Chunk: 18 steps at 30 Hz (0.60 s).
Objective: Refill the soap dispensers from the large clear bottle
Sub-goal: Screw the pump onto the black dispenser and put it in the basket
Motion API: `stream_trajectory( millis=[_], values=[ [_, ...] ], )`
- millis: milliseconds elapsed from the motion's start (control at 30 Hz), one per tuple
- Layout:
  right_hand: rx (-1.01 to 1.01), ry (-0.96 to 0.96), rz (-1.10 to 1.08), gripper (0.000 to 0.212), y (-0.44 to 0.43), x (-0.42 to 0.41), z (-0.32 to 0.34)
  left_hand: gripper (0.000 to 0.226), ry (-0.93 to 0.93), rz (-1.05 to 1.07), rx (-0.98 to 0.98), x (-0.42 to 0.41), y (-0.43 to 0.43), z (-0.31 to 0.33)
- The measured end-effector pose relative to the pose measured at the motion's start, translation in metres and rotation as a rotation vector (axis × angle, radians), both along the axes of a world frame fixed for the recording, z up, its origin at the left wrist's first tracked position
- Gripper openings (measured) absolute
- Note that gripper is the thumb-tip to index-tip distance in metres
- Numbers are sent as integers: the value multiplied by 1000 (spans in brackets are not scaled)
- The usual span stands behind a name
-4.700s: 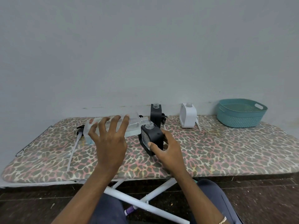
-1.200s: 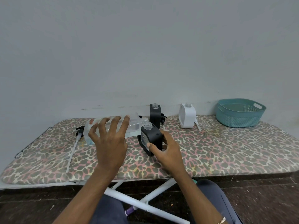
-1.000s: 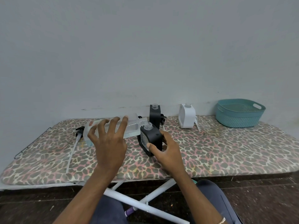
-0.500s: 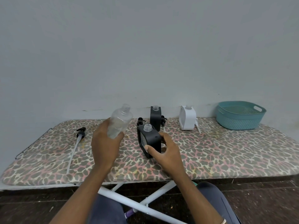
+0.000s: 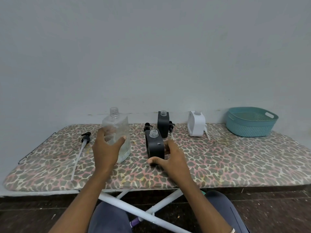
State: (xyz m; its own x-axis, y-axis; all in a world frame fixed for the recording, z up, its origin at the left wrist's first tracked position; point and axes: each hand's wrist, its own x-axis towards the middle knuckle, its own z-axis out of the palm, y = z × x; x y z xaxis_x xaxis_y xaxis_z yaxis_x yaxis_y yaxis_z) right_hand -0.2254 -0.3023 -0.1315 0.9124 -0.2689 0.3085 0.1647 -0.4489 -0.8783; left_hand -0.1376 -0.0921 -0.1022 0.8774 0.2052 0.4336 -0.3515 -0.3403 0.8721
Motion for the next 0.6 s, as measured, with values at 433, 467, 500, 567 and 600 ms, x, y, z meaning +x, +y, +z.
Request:
stream_trajectory(
  millis=[433,467,500,567,600],
  values=[
    [-15,-147,-21,60,-3,1,-9,56,-628,74,219,-33,-24,19],
    [22,-149,-11,65,-3,1,-9,52,-615,-24,240,-38,-30,19],
    [81,-142,-1,68,-3,1,-10,52,-569,-115,266,-42,-36,17],
    [192,-136,9,64,-5,0,-10,62,-417,-219,320,-46,-46,6],
    [210,-145,-3,60,-5,0,-10,71,-329,-246,343,-46,-49,-2]
  ],
)
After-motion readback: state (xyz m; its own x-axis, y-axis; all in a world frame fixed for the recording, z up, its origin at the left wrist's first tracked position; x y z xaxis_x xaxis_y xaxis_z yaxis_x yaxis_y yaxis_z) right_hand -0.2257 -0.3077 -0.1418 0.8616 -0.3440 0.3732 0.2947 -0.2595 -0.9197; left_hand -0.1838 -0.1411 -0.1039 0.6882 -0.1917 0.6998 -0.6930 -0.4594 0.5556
